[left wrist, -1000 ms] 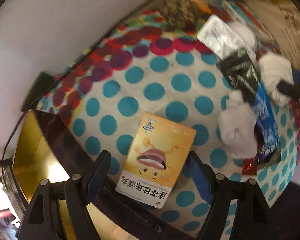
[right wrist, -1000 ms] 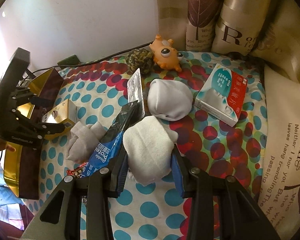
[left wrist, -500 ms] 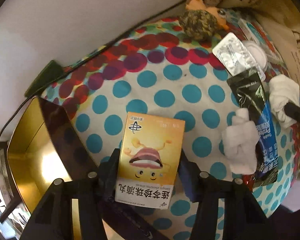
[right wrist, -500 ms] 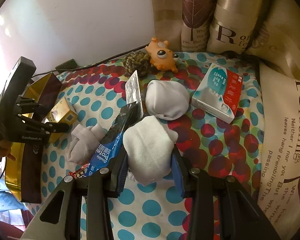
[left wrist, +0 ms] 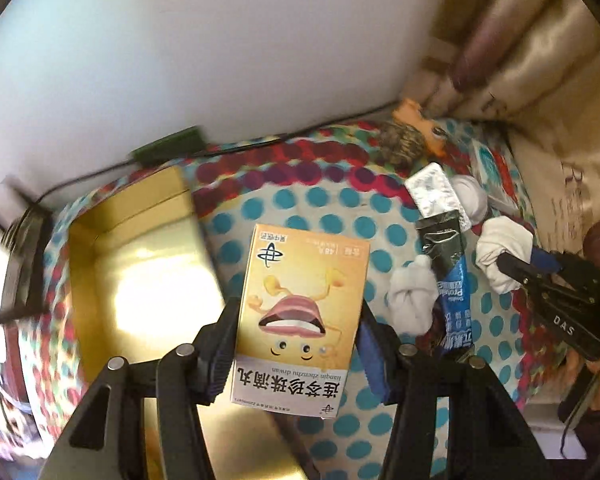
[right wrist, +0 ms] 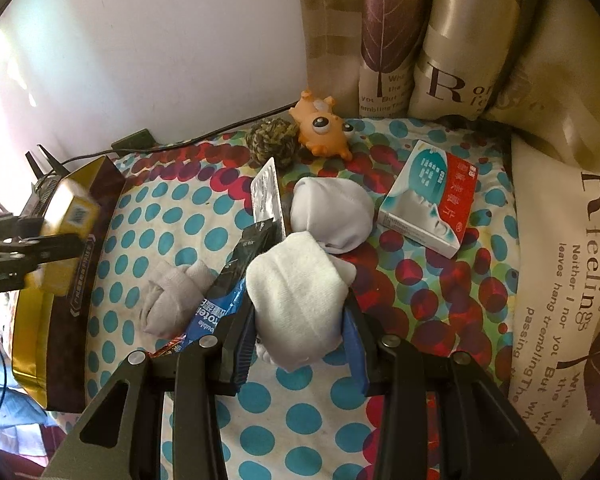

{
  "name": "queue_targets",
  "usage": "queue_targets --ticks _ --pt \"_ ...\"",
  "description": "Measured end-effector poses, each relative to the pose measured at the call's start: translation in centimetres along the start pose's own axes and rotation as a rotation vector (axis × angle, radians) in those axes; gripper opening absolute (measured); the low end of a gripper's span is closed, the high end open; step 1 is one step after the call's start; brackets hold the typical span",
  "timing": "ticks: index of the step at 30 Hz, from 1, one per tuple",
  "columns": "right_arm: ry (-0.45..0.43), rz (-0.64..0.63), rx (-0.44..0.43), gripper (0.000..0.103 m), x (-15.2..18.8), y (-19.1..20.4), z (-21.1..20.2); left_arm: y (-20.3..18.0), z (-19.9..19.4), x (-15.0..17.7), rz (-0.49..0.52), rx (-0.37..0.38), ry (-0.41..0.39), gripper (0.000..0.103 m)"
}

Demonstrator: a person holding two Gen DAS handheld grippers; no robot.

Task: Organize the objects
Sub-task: 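Carry the yellow box into the gold tray and release it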

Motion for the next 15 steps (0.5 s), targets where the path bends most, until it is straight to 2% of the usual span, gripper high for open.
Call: queue_targets --ticks 5,9,11,15 --pt "0.000 -0.001 -0.002 0.037 -0.2 -0.1 -0.1 5.1 -0.5 3.3 -0.162 -0.074 0.034 0.055" --pt "0.004 -0.003 -0.008 0.037 -0.3 -0.2 -0.3 7.7 0.8 5.9 -0.258 -0.111 0.104 0.056" --pt "0.008 -0.004 -0.008 0.037 -0.2 -0.2 -0.4 8.4 1.7 7.0 -0.290 -0.102 0.145 0.056" --pt "0.014 -0.010 -0.009 0.037 0.1 0.2 -0.5 8.4 2.7 8.2 -0.308 -0.111 0.171 0.056"
Point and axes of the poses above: each gripper's, at about its wrist camera, not at the fingertips, and z roughly the way its jaws point, y to its left, x to its underside, the point moved 1 cm from there along z, roughly the way its jaws point, and after that the axes turned 15 degrees about -x, right-handed, at the moved point
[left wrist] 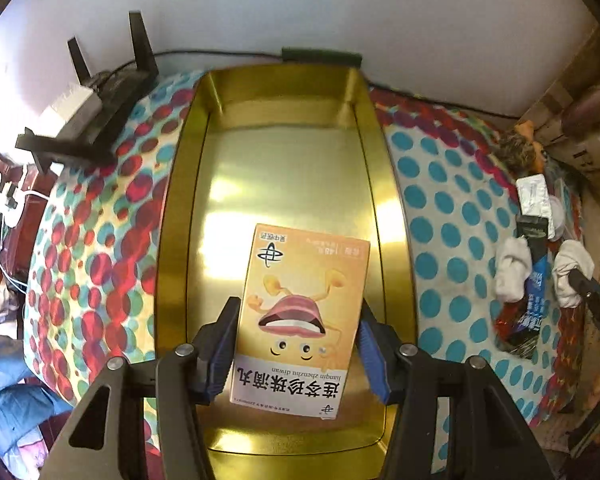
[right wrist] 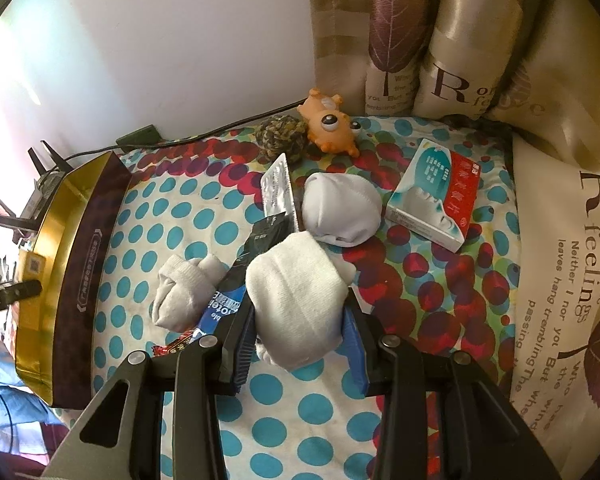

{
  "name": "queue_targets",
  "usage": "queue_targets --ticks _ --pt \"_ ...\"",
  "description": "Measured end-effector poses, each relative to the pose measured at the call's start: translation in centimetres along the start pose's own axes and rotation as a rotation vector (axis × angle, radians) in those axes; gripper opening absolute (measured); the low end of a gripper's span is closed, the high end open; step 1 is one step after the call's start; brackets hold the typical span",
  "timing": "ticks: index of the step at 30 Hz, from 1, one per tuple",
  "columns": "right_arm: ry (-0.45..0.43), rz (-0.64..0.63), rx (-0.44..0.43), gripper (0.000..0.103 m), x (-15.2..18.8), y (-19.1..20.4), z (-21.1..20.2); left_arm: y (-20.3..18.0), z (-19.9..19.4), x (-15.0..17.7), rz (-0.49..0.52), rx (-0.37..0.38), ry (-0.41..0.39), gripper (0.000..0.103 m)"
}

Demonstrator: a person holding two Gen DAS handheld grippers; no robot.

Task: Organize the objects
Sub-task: 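Carry the yellow box into the gold tray and release it, then carry the white sock ball into the gold tray and release it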

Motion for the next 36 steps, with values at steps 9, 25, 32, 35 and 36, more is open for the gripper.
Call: queue_targets --ticks 9,25,32,35,36 --pt "0.004 -0.015 0.012 0.037 0.2 1.4 0.1 -0.1 1.2 1.1 -0.033 0.005 0.028 0.057" --pt "-0.001 -0.031 0.014 0.037 0.1 2.3 -0.7 1.2 0.6 1.8 -0.156 -0.022 0.034 0.057" --pt "-0.023 -0.121 -0.032 0.037 -1.5 5.7 -1.5 2.6 -2.6 2.9 -0.213 -0.058 -0.057 0.057" --pt "-0.019 -0.180 -0.081 0.037 -2.4 8.4 -0.6 3.3 -2.9 3.5 -0.210 -0.060 -0.050 0.057" --pt "-0.014 -0.202 -0.102 0.037 -2.6 9.5 -0.3 3.4 -3.0 3.6 -0.207 -0.068 -0.049 0.057"
Point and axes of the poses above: each gripper's, at about its wrist camera, not at the fingertips, and z roughly the way its jaws point, y to its left, x to its underside, the point moved 1 cm from there along z, roughly the way its jaws point, and after that the axes turned 15 degrees about -x, right-handed, at the moved point
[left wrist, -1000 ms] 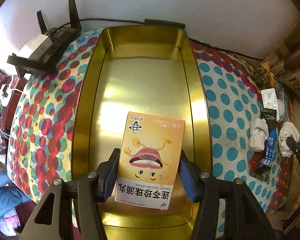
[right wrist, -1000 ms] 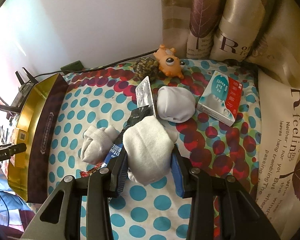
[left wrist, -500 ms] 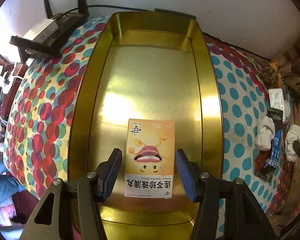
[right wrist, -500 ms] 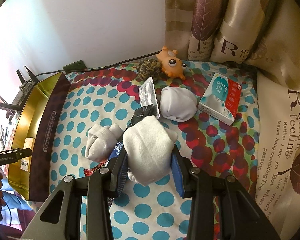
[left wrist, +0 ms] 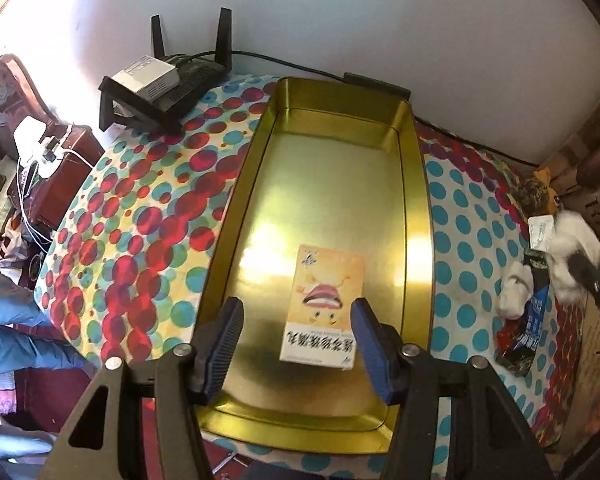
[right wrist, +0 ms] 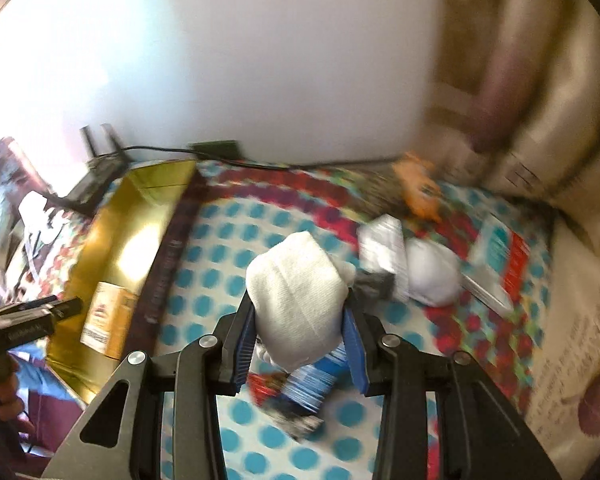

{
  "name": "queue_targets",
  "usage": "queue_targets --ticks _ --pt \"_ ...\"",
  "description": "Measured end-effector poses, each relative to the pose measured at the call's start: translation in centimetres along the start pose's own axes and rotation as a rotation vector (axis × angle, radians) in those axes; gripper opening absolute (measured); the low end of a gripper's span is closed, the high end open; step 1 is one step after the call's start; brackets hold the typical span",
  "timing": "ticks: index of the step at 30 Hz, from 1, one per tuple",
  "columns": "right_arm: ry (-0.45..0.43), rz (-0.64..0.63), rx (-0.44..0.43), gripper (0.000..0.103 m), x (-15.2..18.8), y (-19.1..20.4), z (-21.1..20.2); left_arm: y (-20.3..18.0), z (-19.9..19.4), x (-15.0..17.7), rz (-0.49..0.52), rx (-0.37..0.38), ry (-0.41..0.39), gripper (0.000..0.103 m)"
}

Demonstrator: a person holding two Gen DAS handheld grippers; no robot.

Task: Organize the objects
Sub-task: 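Carry the white sock ball into the gold tray and release it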

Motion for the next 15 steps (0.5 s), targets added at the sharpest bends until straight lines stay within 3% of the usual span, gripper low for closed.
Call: queue_targets --ticks 6,15 --pt "0.055 -0.164 -0.145 0.037 -2.8 6.9 4.6 1.0 -1.1 0.7 0.023 -0.047 -0.042 0.057" --pt "0.176 -0.325 -0.244 0.037 -5.0 14.3 11.8 2.0 -1.6 1.4 0.038 -0.041 -0.059 0.057"
Point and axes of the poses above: each gripper's, at about its wrist camera, not at the fingertips, and z roughly the way its jaws point, y to its left, x to its underside, the point moved 1 cm from there along z, roughly the way its jaws point, and after that the axes turned 15 degrees about -x, right-handed, at the moved point
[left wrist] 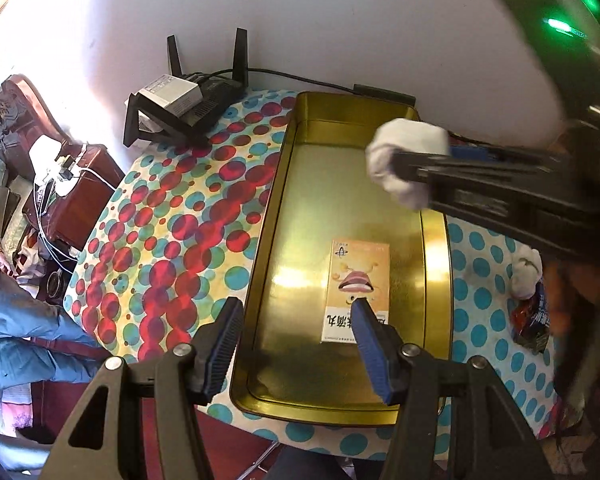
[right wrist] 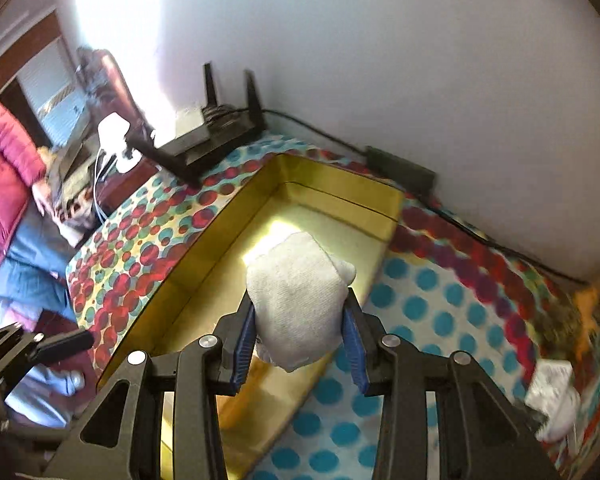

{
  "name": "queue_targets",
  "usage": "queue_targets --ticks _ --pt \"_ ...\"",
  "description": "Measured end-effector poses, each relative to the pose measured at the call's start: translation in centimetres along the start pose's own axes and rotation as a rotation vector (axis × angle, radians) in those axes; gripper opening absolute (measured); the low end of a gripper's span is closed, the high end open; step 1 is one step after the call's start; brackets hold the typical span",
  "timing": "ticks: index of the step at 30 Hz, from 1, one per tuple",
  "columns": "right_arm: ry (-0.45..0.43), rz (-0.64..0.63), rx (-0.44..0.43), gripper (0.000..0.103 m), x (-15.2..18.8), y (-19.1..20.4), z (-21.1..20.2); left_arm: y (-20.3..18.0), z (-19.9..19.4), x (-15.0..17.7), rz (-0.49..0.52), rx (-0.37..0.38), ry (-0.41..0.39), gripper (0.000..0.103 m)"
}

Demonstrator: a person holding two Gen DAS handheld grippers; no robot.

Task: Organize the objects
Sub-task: 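Carry the white sock ball into the gold tray and release it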

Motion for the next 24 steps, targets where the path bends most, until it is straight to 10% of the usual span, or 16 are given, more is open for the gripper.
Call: queue_targets --ticks 10,24 --pt "0.115 -0.022 0.007 0.037 -1.0 0.2 6.1 0.5 0.6 0.3 0.007 0.010 0.037 0.058" --pt "0.061 0.021 -0.018 0.050 -0.8 -0.3 6.3 1.7 0.0 -0.3 -0.033 -0.004 -0.012 0.058"
Point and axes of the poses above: each gripper's, at about its wrist camera, not at the fingertips, and z roughly the way its jaws point, y to its left, x to its underside, the point moved 1 cm from there along z, roughly the way its jaws point, and after that the axes turned 15 degrees about -x, right-handed, at the moved point
